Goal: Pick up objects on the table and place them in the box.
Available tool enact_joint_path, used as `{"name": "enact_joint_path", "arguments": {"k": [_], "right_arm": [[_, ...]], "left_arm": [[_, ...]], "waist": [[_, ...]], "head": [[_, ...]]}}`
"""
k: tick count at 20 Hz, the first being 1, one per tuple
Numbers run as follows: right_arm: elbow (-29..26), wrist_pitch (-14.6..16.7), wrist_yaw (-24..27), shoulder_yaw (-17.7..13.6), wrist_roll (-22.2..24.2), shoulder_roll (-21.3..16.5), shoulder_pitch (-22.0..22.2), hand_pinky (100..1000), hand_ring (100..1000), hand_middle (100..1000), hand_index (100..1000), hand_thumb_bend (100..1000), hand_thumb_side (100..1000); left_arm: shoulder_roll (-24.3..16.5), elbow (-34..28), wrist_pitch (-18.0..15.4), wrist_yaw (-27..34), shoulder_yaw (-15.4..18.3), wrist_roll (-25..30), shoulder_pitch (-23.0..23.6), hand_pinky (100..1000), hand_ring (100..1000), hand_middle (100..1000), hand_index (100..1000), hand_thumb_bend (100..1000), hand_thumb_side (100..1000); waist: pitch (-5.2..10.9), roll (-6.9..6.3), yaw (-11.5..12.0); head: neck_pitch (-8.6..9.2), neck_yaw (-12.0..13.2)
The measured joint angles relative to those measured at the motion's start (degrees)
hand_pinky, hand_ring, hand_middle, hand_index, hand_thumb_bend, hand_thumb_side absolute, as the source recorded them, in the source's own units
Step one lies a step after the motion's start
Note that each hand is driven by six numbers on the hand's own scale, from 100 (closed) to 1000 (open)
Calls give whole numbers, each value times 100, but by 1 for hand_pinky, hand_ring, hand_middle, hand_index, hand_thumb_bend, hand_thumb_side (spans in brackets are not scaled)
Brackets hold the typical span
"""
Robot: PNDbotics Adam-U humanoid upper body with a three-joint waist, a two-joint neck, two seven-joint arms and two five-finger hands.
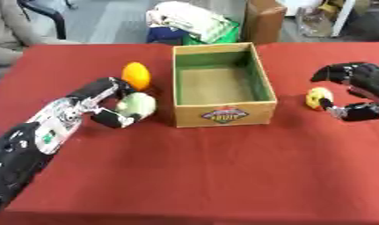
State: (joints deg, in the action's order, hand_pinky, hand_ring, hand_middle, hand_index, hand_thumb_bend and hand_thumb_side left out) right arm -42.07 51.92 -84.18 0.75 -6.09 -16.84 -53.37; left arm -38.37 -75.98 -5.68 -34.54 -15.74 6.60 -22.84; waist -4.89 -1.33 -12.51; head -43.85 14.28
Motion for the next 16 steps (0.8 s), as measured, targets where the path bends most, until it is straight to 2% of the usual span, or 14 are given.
{"name": "enact_joint_path", "arguments": {"k": [4,6,11,16], "right_arm": [[0,0,0,0,0,1,4,676,755,788,864,100,298],[0,0,0,0,0,1,21,677,755,789,864,100,298],[0,0,0,0,1,1,29,675,755,788,863,100,297],[0,0,-5,37,9,66,46,678,755,788,863,100,301]], "left_arm": [[-81,-191,-80,-351,98,-337,-65,501,296,259,442,108,200],[-116,-368,-103,-517,196,-508,-72,492,280,237,422,100,192],[-211,-880,-120,-940,378,-926,-165,485,271,231,415,100,174],[-305,-1097,-78,-1344,394,-1322,-617,493,277,237,423,100,164]], "waist": [[0,-1,15],[0,-1,23],[1,-3,17],[12,9,-88]], "head": [[0,-11],[0,-25],[0,-27],[0,-5]]}}
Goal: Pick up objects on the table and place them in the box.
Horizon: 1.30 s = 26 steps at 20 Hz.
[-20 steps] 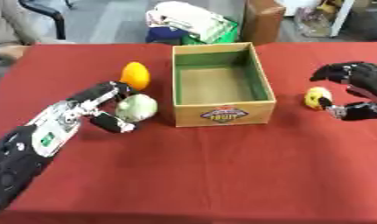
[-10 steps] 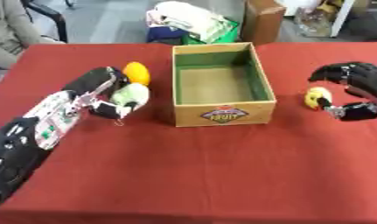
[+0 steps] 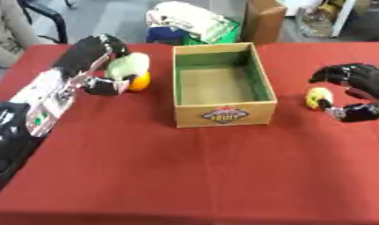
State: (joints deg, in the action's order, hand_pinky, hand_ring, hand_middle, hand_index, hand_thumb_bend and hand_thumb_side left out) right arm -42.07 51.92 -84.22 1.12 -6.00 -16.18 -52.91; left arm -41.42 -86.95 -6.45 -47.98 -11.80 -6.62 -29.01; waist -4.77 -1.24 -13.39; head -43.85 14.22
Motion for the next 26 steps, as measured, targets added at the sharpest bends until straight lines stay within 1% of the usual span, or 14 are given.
{"name": "enact_joint_path", "arguments": {"k": [3,4,5,6,8,10,14,18,21,22,24,25,26], "right_arm": [[1,1,-19,33,15,58,2,678,755,786,863,100,302],[1,1,-27,34,15,72,2,680,756,787,863,100,303],[1,1,-36,49,15,101,-1,682,757,787,864,100,303],[1,2,-40,78,14,158,-6,682,757,787,864,100,303],[1,4,-45,128,2,236,-27,685,758,788,864,100,304],[0,1,-63,175,-18,318,-91,685,758,788,864,100,303],[-27,8,-84,248,-92,458,-183,686,759,789,864,100,301],[-82,11,-85,279,-179,513,-262,686,759,788,864,100,299],[-112,7,-83,282,-226,537,-300,687,758,788,864,100,298],[-127,8,-82,285,-237,537,-309,687,758,788,864,100,298],[-138,9,-81,291,-252,537,-309,688,759,789,864,100,299],[-138,8,-80,292,-254,537,-309,687,759,789,864,100,299],[-138,8,-80,293,-255,537,-309,686,759,788,864,100,299]], "left_arm": [[1,157,-21,-47,-1,-147,-276,495,278,238,425,100,164],[1,223,-38,-50,-2,-182,-324,522,306,263,451,100,173],[7,318,-63,-51,-6,-200,-382,528,313,270,457,100,173],[42,490,-109,-52,-22,-194,-535,531,318,274,460,100,177],[241,943,-281,-83,-82,-165,-933,544,337,287,472,100,183],[463,1417,-499,-143,-113,-154,-1178,562,372,306,490,100,187],[851,2198,-930,-176,-100,-269,-1467,573,393,332,515,100,193],[1091,2682,-1284,81,-35,-401,-1558,588,428,368,547,100,205],[1199,2903,-1484,423,-29,-320,-1580,644,550,506,671,100,219],[1227,2952,-1551,539,-35,-244,-1583,654,581,537,693,100,229],[1275,3017,-1652,736,-42,-52,-1584,676,652,627,749,100,238],[1293,3043,-1681,836,-43,58,-1584,695,696,683,780,136,247],[1310,3066,-1707,933,-47,180,-1584,710,727,722,805,220,263]], "waist": [[4,23,-68],[4,31,-72],[4,46,-104],[1,74,-196],[-32,125,-362],[-84,140,-439],[-166,213,-643],[-246,243,-770],[-289,262,-836],[-302,264,-858],[-317,269,-892],[-325,271,-904],[-330,274,-910]], "head": [[0,30],[0,33],[0,51],[0,82],[0,145],[0,201],[0,303],[1,331],[2,332],[2,332],[2,332],[2,331],[3,331]]}}
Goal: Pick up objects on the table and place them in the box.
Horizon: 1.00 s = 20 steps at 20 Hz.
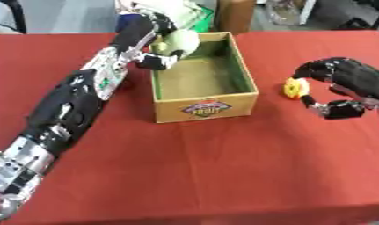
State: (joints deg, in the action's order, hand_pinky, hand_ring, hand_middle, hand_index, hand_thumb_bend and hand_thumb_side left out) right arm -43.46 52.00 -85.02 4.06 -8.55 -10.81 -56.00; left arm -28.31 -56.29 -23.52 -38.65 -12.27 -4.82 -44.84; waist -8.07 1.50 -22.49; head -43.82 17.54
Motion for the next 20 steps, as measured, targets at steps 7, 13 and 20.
{"name": "enact_joint_path", "arguments": {"k": [7,13,20], "right_arm": [[0,-7,1,2,-7,-1,1,683,757,786,864,100,300],[-1,-6,2,1,22,-6,11,682,756,785,863,100,301],[-1,-4,5,-18,88,-86,88,680,756,785,863,100,300]], "left_arm": [[5,-145,-41,378,-43,781,1,795,835,896,935,699,543],[-277,-610,349,685,77,655,46,740,717,751,854,447,287],[-1020,-966,1222,497,397,556,335,741,719,738,843,430,317]], "waist": [[1,-31,36],[29,-80,166],[79,-137,306]], "head": [[1,0],[5,-25],[5,-118]]}}
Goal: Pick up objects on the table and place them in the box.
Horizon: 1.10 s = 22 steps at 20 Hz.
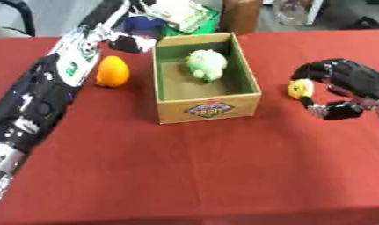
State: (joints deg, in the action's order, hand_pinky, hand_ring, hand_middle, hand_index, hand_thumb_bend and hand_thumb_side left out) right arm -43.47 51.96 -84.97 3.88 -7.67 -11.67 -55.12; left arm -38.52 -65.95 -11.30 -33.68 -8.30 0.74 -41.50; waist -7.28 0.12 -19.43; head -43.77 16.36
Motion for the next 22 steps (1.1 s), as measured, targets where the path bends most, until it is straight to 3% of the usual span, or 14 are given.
{"name": "enact_joint_path", "arguments": {"k": [5,12,18,20,21,22], "right_arm": [[0,3,13,-2,17,-42,19,682,756,785,864,100,301],[0,5,16,-2,13,-64,19,686,758,787,864,100,303],[0,10,11,-2,-17,-64,18,686,758,787,864,100,304],[1,9,5,-1,-34,-64,18,685,758,786,864,100,304],[1,5,1,-1,-41,-64,18,685,758,786,864,100,304],[1,0,-6,-1,-49,-64,18,684,757,786,863,100,305]], "left_arm": [[-230,346,280,-479,150,260,295,737,723,751,854,437,333],[-130,1304,198,-706,226,816,335,704,669,704,817,444,329],[90,1711,43,-617,247,722,197,632,546,564,697,244,268],[147,1754,-10,-608,246,600,171,579,460,461,610,100,229],[172,1755,-25,-605,246,509,155,579,460,461,610,100,229],[190,1752,-32,-597,246,384,152,527,366,356,527,100,218]], "waist": [[5,9,66],[0,88,74],[-12,107,63],[-13,107,59],[-13,107,54],[-13,106,45]], "head": [[0,-63],[1,-81],[1,-80],[1,-79],[1,-79],[1,-78]]}}
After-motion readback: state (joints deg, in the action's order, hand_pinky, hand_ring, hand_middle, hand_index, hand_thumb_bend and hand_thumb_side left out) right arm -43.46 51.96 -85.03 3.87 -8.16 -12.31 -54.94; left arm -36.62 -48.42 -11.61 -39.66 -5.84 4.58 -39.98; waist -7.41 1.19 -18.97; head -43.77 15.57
